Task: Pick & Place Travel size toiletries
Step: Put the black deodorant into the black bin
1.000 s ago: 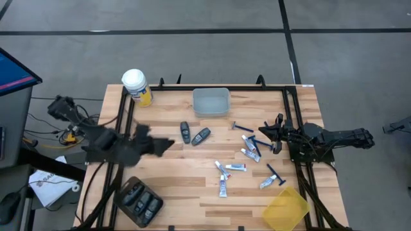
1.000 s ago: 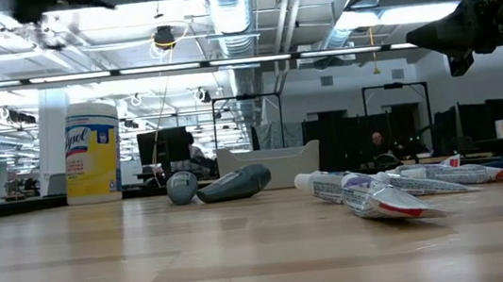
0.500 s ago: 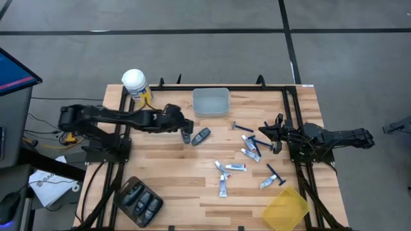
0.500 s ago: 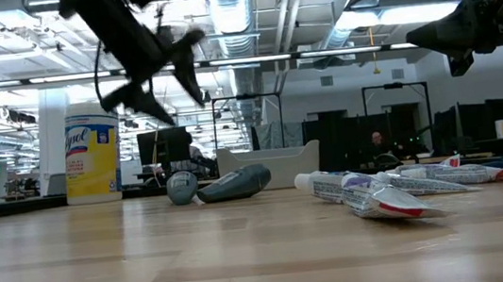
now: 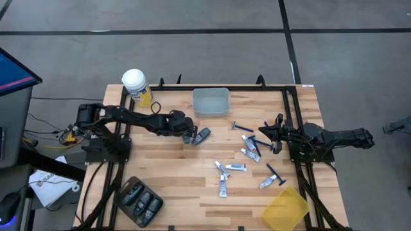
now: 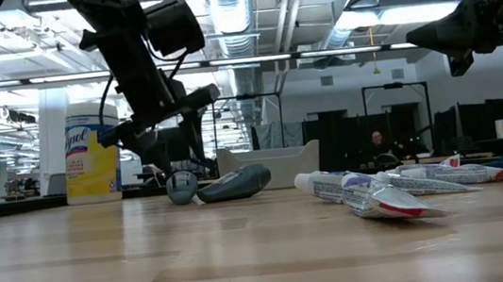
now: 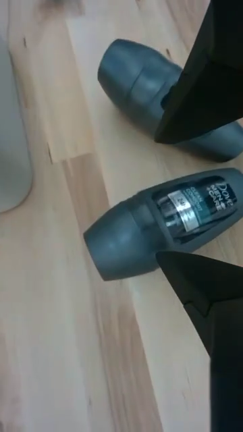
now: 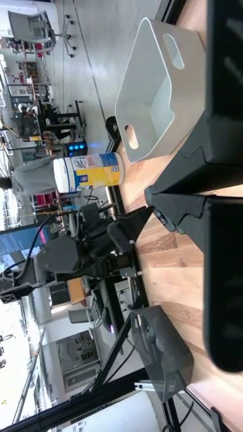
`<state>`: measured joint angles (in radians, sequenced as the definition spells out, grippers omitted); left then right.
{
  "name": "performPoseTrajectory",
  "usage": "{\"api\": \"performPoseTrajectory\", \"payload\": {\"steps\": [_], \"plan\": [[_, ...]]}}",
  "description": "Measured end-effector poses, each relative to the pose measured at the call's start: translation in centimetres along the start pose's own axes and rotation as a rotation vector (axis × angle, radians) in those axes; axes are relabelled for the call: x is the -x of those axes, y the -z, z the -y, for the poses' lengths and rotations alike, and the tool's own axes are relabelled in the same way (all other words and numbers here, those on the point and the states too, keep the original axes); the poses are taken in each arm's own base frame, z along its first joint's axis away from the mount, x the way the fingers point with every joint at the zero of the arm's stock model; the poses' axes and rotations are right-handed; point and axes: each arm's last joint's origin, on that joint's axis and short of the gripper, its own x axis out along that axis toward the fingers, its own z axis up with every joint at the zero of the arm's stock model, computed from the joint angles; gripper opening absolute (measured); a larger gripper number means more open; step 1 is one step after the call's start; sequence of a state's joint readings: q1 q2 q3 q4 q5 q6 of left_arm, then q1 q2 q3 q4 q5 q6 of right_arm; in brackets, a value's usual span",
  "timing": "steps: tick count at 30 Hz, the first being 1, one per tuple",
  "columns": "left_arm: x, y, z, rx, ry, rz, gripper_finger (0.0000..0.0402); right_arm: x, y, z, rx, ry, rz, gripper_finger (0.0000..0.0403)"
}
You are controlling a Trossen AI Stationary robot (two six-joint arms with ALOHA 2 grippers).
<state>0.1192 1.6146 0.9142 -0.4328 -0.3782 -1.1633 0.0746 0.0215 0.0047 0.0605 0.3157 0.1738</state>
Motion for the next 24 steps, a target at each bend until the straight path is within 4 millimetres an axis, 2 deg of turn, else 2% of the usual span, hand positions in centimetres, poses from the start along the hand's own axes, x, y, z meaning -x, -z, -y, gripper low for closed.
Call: {"api": "performPoseTrajectory", "payload": {"steps": [11,19,24], "plan": [[-1.2,-0.1,-0.2,-0.004,-0.051,0.020,0.0271,0.0,0.0,0.0,0.000,0.000,0.000,0.0000],[-3.6,1.2,-0.3,-0.022,-0.082,-0.080,0.0271,0.0,0.0,0.0,0.000,0.000,0.001,0.0000],[-3.9,1.5,-0.3,0.000,-0.086,-0.121,0.0267,0.0,0.0,0.0,0.000,0.003,0.001,0.0000]]}}
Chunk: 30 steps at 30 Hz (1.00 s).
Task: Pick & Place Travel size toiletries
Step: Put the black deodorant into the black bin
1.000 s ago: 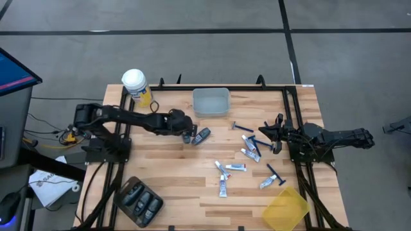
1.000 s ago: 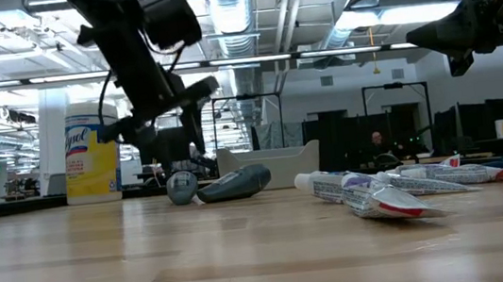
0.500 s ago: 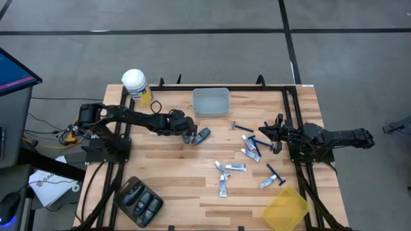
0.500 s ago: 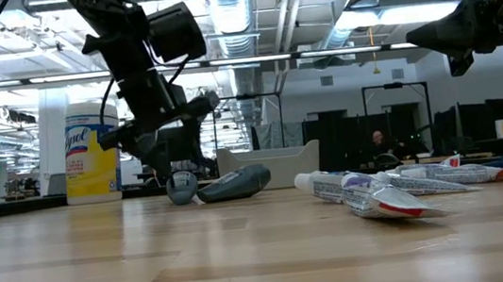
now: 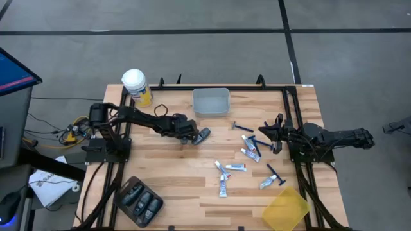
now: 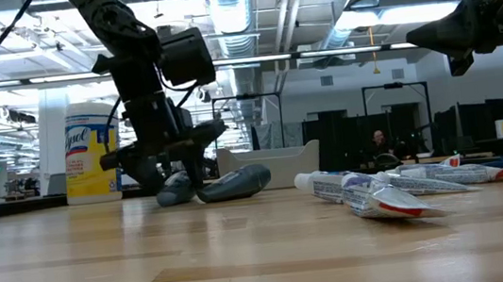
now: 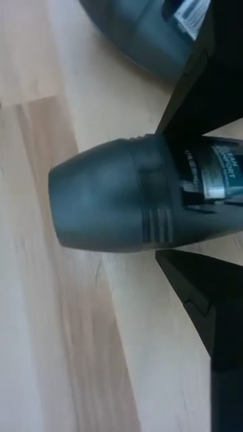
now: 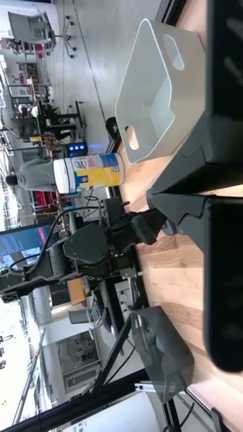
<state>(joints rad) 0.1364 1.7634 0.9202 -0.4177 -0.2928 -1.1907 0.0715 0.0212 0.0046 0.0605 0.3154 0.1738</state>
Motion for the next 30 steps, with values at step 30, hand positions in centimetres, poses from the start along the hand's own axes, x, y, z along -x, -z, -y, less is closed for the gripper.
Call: {"api": "performPoseTrajectory", "payload": {"steps": [30], "plan": [[12.6,2.3,-0.8,-0.095,0.386,-0.161,0.0202,0.0,0.0,0.0,0.001,0.003,0.000,0.0000]]}}
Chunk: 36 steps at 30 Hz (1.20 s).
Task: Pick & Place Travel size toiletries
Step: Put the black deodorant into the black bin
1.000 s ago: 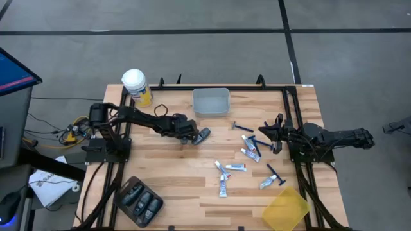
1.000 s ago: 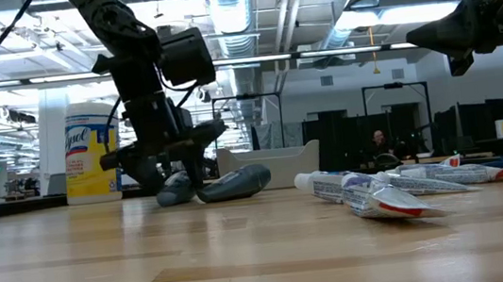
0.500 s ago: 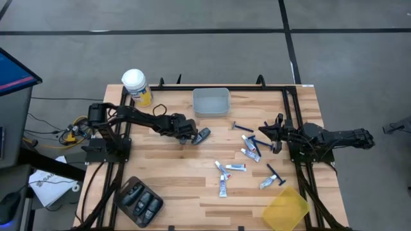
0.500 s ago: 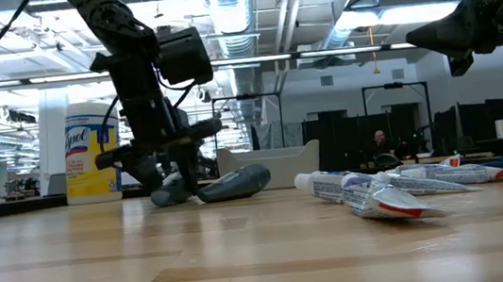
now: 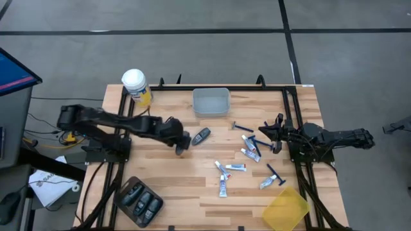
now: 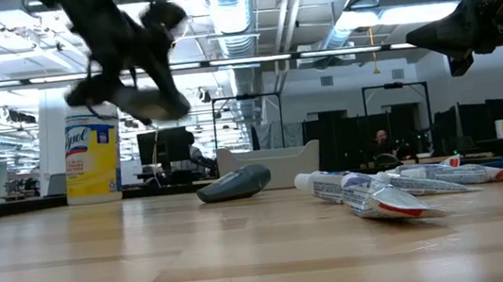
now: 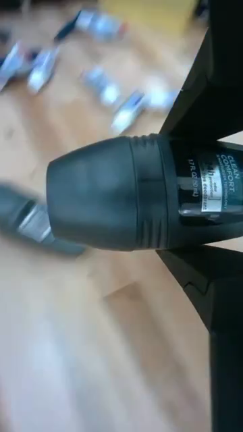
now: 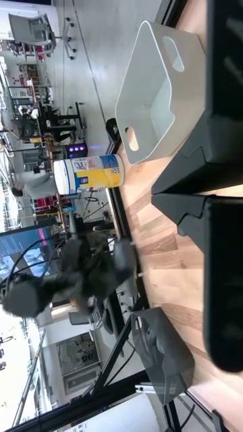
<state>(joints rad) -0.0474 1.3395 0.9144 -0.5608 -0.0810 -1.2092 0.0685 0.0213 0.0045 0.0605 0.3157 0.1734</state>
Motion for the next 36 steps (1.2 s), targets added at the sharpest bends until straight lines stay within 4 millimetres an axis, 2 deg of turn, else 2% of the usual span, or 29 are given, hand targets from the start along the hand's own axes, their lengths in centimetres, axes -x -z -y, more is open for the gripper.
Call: {"api": "performPoseTrajectory", "payload": {"steps": [7,13,18,26,36], "plan": [[4.9,5.3,0.6,-0.166,0.148,-0.195,0.0202,0.0,0.0,0.0,0.000,0.000,0.000,0.0000],[7.0,9.8,0.7,-0.463,0.242,-0.320,0.0203,0.0,0.0,0.0,0.000,0.002,0.001,0.0000],[6.9,12.4,0.6,-0.782,0.272,-0.362,0.0204,0.0,0.0,0.2,0.001,0.021,0.004,0.0000],[6.2,14.5,0.4,-1.261,0.318,-0.375,0.0208,-0.1,-0.1,0.5,0.002,0.052,0.010,0.0000],[6.4,15.9,-0.8,-1.396,0.254,-0.449,0.0212,-0.1,-0.1,0.6,0.000,0.064,0.012,0.0000]]}}
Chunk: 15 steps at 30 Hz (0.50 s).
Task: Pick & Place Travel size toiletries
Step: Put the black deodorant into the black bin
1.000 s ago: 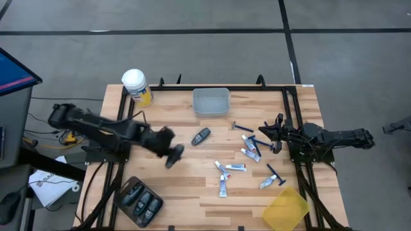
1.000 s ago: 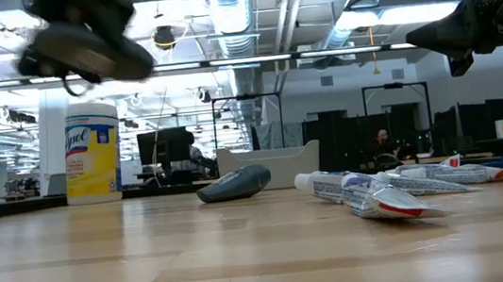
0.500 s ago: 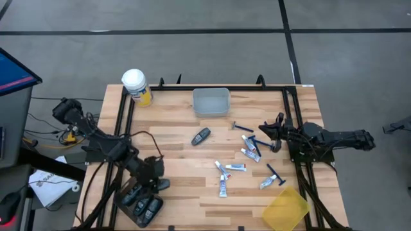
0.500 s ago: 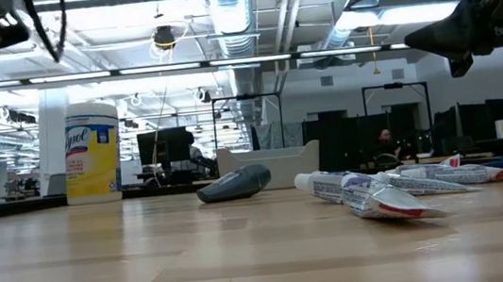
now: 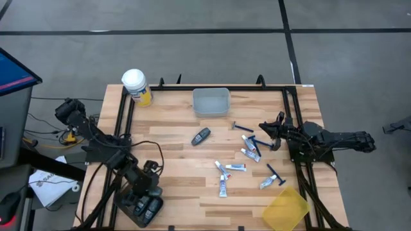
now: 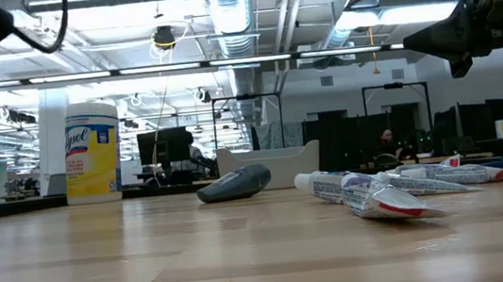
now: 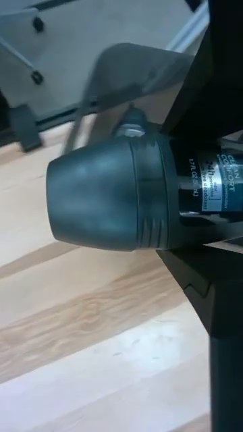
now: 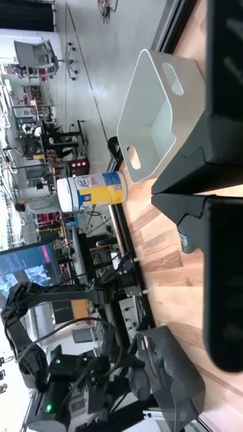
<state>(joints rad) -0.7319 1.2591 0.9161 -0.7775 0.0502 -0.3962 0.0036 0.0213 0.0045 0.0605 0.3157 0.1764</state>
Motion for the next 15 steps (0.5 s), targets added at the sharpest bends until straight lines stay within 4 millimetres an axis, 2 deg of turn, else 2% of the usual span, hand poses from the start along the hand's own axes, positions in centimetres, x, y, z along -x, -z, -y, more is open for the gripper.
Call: {"api": "performPoseTrajectory", "payload": {"steps": [9,15], "plan": [[-0.7,1.7,1.4,-0.109,0.014,-0.064,0.0212,0.0,0.0,0.0,0.000,0.000,0.000,0.0000],[-1.9,3.2,1.2,-0.132,-0.002,-0.122,0.0214,0.0,0.0,0.0,0.000,-0.001,0.000,0.0000]]}}
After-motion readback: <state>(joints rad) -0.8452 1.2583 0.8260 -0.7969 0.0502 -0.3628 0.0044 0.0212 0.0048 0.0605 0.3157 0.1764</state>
